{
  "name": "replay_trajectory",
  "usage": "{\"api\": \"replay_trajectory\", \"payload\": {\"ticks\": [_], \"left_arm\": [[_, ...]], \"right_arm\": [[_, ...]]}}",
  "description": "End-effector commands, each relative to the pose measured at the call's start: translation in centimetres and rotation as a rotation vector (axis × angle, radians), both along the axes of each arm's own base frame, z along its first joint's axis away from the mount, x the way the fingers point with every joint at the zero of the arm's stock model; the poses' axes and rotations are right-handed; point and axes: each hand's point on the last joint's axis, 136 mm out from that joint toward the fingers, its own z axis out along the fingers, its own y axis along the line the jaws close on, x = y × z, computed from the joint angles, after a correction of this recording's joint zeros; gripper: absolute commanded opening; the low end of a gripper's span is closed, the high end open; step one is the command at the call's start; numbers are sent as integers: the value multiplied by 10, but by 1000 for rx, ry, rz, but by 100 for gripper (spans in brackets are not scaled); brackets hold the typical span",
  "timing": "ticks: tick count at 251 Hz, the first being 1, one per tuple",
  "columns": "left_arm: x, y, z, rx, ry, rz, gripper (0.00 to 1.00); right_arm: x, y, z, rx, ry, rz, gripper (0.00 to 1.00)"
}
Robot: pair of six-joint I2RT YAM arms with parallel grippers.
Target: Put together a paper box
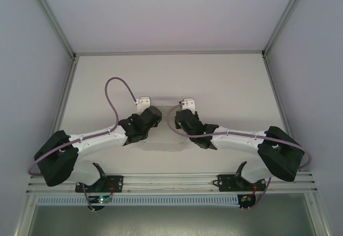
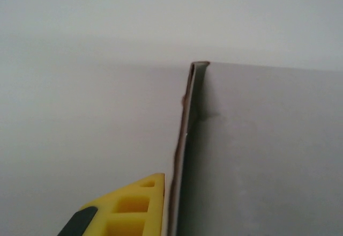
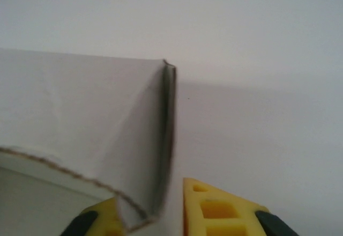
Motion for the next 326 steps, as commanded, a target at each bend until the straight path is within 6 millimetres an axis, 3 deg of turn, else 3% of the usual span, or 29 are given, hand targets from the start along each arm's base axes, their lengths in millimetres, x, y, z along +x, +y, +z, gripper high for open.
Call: {"api": "replay_trajectory", "payload": {"ticks": [1,46,81,123,164,195,226,267,301,326], "left_arm": [[11,15,14,25,-45,17,0],[8,16,13,16,3,39,0],[6,18,9,41,41,51,0],[2,6,6,20,73,-15,0],[-4,-15,4,57,169,-194,0],[-20,-30,-1,115,299,-379,0],[-41,-40,-12,207,441,-585,1],[-35,-31,-18,439,544,-721,0],[-41,-36,-22,639,636,-967,0],[-29,-40,-25,774,669,-1036,0]], "right_arm": [[-6,-13,-20,-74,61,-19,22],[-17,23,-11,13,65,138,66],[-33,54,15,139,43,323,98],[-42,50,49,197,-36,368,98],[-44,9,64,154,-94,263,98],[-51,-30,74,154,-108,150,98],[-53,-75,71,159,-77,13,98],[-50,-119,59,169,-19,-99,98],[-50,-135,47,198,19,-145,98],[-49,-139,35,210,56,-154,98]]}}
